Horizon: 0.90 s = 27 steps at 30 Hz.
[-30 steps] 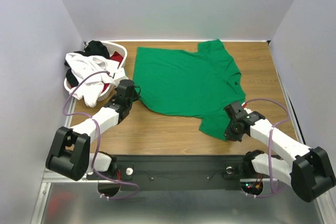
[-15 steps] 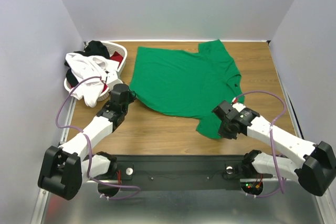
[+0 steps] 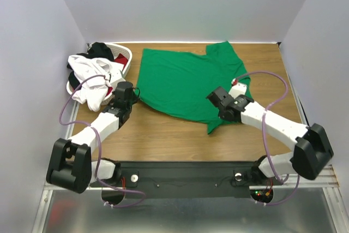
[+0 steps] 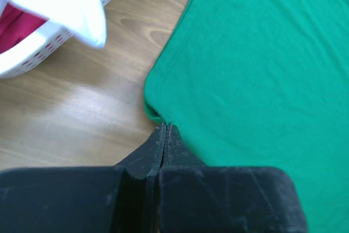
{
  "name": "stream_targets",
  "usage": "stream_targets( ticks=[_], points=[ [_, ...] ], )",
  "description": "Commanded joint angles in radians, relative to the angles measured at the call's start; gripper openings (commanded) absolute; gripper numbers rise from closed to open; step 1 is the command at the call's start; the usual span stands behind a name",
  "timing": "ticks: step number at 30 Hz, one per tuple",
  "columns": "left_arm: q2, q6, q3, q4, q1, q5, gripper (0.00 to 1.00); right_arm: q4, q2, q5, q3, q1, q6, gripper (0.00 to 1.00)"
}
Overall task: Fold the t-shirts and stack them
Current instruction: Fold the tshirt
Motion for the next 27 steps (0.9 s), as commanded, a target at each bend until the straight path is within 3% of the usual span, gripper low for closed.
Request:
stream_targets(
  ticks=[1,12,27],
  points=[
    [0.052,0.041,0.111,0.073,0.043,0.05,0.0,0.1,0.086,0.197,0.103,-0.009,-0.078,0.0],
    [0.308,0.092,0.355,0.09,0.074,0.141,0.0,0.283,0.321,0.191,0.244,-0.176,-0.273,0.0],
    [0.482,0.164,0.567,0.023,0.109,0.148,0.0,0.372,0.502,0.136,0.458,-0.307,-0.398,0.0]
  ],
)
